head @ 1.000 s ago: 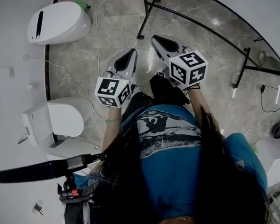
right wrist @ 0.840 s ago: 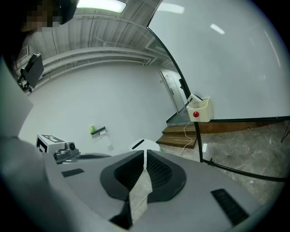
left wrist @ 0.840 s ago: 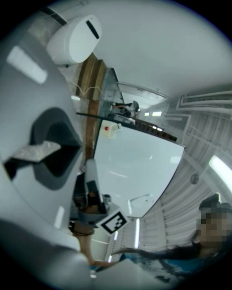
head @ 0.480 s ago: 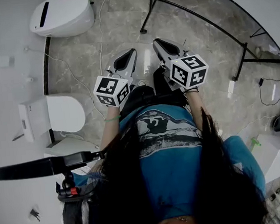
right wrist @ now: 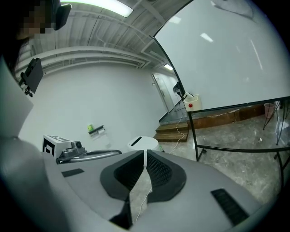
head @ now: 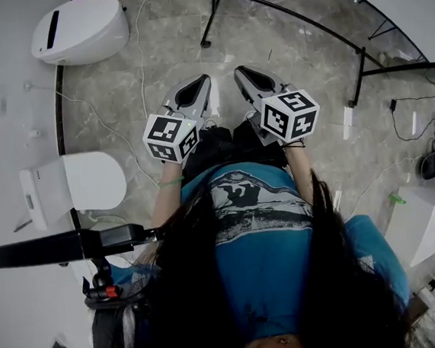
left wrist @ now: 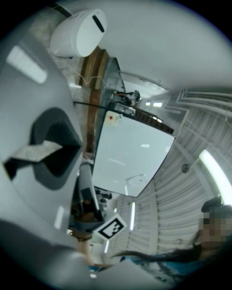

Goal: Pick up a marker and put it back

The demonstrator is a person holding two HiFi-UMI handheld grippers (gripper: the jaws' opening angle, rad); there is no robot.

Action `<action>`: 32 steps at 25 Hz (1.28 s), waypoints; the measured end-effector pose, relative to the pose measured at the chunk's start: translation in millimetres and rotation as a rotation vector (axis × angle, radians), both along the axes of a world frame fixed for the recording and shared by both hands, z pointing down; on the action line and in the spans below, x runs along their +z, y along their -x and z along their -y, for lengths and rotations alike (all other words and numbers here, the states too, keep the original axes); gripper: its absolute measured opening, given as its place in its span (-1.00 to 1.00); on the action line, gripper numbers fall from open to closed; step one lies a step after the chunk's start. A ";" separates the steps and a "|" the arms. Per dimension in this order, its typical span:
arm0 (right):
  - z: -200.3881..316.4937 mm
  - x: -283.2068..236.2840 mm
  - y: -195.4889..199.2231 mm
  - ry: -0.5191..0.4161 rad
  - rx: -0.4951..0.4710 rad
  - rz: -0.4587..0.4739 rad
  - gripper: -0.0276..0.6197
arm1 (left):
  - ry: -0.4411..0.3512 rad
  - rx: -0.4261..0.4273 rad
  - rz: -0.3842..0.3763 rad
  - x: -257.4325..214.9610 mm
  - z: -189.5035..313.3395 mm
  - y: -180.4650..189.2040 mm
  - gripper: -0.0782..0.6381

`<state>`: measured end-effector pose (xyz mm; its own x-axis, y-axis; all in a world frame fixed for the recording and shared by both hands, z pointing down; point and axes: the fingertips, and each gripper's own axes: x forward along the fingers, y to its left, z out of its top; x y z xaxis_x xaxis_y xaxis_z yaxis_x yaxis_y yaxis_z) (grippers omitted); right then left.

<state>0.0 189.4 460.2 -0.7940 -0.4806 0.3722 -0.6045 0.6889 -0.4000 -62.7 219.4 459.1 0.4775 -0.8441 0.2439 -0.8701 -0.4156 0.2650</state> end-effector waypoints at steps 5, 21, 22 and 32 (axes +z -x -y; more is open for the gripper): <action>-10.7 -4.5 -23.6 -0.013 0.002 0.005 -0.83 | -0.016 0.010 0.011 -5.5 -8.8 -23.7 -0.77; -69.2 -4.2 -144.4 -0.041 -0.089 -0.002 -0.83 | -0.008 -0.051 0.020 -7.0 -68.9 -154.3 -0.77; -73.6 -4.9 -152.3 -0.044 -0.093 0.000 -0.83 | -0.012 -0.053 0.022 -8.2 -72.9 -162.9 -0.77; -83.7 2.4 -153.7 -0.045 -0.111 0.001 -0.83 | -0.009 -0.060 0.025 -0.5 -81.7 -167.5 -0.77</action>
<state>153.6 273.1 462.6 -0.8434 -0.4063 0.3517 -0.5235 0.7688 -0.3673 104.8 301.1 458.6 0.4201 -0.8731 0.2474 -0.8997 -0.3651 0.2394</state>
